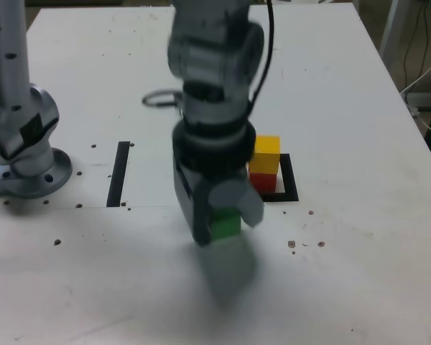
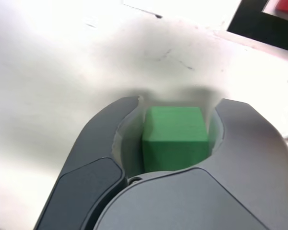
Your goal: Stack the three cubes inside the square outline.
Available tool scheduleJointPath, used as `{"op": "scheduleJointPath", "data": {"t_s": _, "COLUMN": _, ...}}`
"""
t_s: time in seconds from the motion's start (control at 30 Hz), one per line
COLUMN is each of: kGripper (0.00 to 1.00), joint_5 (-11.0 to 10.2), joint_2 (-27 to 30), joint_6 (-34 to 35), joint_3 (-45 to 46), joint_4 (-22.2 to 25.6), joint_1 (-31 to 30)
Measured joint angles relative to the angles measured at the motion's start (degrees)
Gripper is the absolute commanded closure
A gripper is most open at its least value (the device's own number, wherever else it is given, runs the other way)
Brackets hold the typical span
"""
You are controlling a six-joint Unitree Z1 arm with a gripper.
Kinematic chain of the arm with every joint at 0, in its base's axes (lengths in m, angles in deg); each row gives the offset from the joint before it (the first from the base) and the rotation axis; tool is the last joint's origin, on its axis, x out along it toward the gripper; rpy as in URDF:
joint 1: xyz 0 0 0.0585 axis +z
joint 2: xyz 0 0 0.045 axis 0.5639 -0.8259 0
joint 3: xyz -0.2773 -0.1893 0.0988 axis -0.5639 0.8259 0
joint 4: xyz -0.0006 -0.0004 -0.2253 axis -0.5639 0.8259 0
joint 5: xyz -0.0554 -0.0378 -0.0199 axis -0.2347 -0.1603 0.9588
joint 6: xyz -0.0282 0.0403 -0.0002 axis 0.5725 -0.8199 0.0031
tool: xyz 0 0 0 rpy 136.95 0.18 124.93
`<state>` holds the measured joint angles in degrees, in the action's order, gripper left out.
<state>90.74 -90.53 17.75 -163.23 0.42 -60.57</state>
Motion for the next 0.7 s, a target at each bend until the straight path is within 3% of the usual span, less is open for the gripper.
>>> {"op": "scheduleJointPath", "data": {"t_s": 0.23, "kGripper": 0.86, "joint_5": -1.86, "joint_2": 3.92, "joint_6": -10.51, "joint_3": -10.14, "joint_4": 12.35, "joint_1": 2.58}}
{"op": "scheduleJointPath", "data": {"t_s": 0.5, "kGripper": 0.85, "joint_5": -4.09, "joint_2": -0.02, "joint_6": -26.51, "joint_3": -20.57, "joint_4": 26.52, "joint_1": 10.04}}
{"op": "scheduleJointPath", "data": {"t_s": 0.6, "kGripper": 0.85, "joint_5": -5.05, "joint_2": -0.15, "joint_6": -31.44, "joint_3": -22.4, "joint_4": 26.61, "joint_1": 12.9}}
{"op": "scheduleJointPath", "data": {"t_s": 0.7, "kGripper": 0.85, "joint_5": -5.83, "joint_2": -0.62, "joint_6": -31.35, "joint_3": -22.88, "joint_4": 26.56, "joint_1": 15.26}}
